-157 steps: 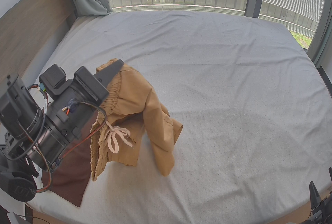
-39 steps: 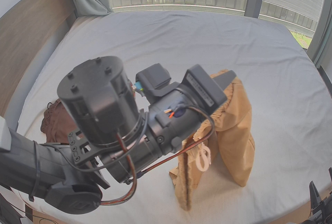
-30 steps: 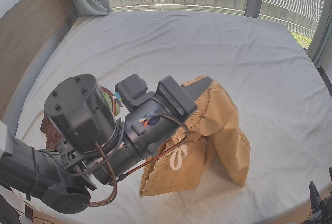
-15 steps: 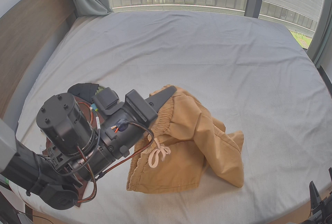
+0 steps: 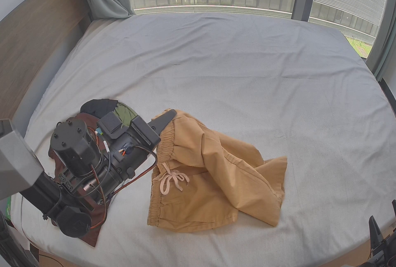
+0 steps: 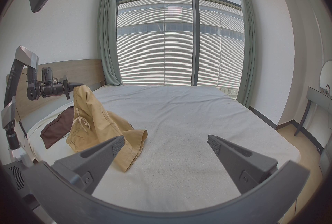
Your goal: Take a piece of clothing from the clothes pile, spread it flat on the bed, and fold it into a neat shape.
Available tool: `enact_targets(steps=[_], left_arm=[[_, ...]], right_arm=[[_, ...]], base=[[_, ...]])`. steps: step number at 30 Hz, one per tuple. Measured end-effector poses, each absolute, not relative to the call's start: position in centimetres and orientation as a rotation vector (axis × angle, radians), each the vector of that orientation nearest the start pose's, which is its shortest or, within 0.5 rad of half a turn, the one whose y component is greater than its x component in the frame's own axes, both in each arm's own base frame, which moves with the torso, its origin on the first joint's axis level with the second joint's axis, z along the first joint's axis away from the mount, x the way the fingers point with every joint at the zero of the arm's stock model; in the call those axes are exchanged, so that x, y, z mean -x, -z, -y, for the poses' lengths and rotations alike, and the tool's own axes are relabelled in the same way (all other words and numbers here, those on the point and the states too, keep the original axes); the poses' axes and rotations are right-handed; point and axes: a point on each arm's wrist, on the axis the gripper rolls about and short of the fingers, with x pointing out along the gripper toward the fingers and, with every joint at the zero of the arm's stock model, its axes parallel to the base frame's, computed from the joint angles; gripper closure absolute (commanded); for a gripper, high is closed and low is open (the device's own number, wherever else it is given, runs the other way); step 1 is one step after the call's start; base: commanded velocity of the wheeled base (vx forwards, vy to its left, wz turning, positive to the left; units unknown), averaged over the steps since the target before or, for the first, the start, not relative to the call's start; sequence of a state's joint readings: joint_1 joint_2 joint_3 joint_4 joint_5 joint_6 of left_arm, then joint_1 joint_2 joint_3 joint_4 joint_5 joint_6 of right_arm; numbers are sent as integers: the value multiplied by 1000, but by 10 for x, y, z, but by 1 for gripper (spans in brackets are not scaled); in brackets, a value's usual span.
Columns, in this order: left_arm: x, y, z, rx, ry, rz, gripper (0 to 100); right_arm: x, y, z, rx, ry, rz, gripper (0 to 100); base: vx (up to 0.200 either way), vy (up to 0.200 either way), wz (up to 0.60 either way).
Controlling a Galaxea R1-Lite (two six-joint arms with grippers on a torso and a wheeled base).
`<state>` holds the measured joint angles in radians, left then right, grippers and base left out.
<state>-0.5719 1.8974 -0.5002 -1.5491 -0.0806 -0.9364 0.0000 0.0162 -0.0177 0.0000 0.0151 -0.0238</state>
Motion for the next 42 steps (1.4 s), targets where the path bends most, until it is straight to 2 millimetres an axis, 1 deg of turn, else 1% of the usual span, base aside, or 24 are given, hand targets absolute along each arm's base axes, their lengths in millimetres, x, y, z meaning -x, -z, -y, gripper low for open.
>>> enact_targets(steps=[6, 12, 19, 28, 42], left_arm=[[-266, -125, 154, 872, 649, -193, 100], [-277, -114, 142, 790, 600, -184, 100], [-290, -105, 124, 761, 542, -179, 100], [-295, -99, 119, 731, 527, -183, 100], [-299, -96, 112, 730, 504, -182, 100]], right_arm=[[23, -81, 0, 24, -16, 2, 0], [23, -81, 0, 23, -16, 2, 0], [23, -81, 0, 23, -16, 2, 0], [23, -81, 0, 23, -17, 2, 0], [23, -81, 0, 22, -15, 3, 0]], base=[[0, 0, 0], [0, 0, 0], [0, 0, 0], [0, 0, 0], [0, 0, 0]])
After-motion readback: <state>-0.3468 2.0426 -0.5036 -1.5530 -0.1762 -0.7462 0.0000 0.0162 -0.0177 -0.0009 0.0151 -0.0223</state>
